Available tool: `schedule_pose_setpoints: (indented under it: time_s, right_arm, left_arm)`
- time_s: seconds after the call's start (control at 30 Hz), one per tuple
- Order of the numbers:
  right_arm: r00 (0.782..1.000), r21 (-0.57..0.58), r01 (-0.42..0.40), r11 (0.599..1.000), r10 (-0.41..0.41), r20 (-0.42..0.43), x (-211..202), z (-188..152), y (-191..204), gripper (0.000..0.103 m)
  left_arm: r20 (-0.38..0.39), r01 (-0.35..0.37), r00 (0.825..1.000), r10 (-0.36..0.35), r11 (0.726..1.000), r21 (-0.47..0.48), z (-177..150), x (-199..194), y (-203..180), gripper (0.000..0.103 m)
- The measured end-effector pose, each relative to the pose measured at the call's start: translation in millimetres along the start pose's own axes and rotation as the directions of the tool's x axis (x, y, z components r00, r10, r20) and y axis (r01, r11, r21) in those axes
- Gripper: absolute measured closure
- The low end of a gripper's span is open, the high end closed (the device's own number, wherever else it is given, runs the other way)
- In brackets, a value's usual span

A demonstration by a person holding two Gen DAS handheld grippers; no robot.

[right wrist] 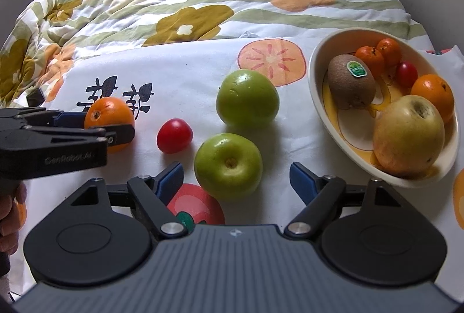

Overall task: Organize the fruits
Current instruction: 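Grasp the large orange with the left tool while the right tool grasps a green apple, then lower the orange into the bowl with the left tool while the right tool drops the apple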

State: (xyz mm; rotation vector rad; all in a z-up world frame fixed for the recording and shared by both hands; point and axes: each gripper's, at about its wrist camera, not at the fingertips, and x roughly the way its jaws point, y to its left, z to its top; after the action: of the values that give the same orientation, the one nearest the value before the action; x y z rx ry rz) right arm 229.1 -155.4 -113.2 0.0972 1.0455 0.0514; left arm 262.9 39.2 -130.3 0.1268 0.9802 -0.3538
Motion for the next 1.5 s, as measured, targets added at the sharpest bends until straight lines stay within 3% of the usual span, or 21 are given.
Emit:
schedule_pose_setpoints:
  time_s: [0.4, 0.43, 0.47, 0.77, 1.23, 1.5]
  right_arm:
    - [1.000, -0.004, -0.002, 1.000, 0.002, 0.002, 7, 2, 2, 0.021]
    - [1.000, -0.005, -0.007, 1.000, 0.007, 0.001, 8, 1, 2, 0.033]
    - [1.000, -0.007, -0.019, 1.000, 0.019, -0.001, 8, 1, 1, 0.035]
    - [1.000, -0.001, -0.019, 1.000, 0.019, 0.017, -15, -7, -7, 0.035]
    - [0.994, -0.010, -0.026, 1.000, 0.027, 0.105, -86, -8, -74, 0.035]
    - [0.986, -0.035, -0.025, 0.999, 0.031, 0.163, -109, 11, -139, 0.035]
  left_arm:
    - [0.007, -0.027, 1.000, 0.027, 1.000, -0.007, -17, -25, 6, 0.040]
    - [0.012, -0.030, 0.999, 0.030, 1.000, -0.009, -17, -28, 6, 0.040]
    - [0.016, -0.031, 0.999, 0.031, 0.999, -0.011, -18, -31, 5, 0.040]
    - [0.060, -0.025, 0.998, 0.027, 0.999, -0.038, -23, -64, -8, 0.040]
    - [0.142, -0.002, 0.990, 0.013, 0.997, -0.080, -14, -107, -81, 0.040]
    - [0.170, 0.023, 0.985, -0.003, 0.993, -0.117, 14, -99, -145, 0.040]
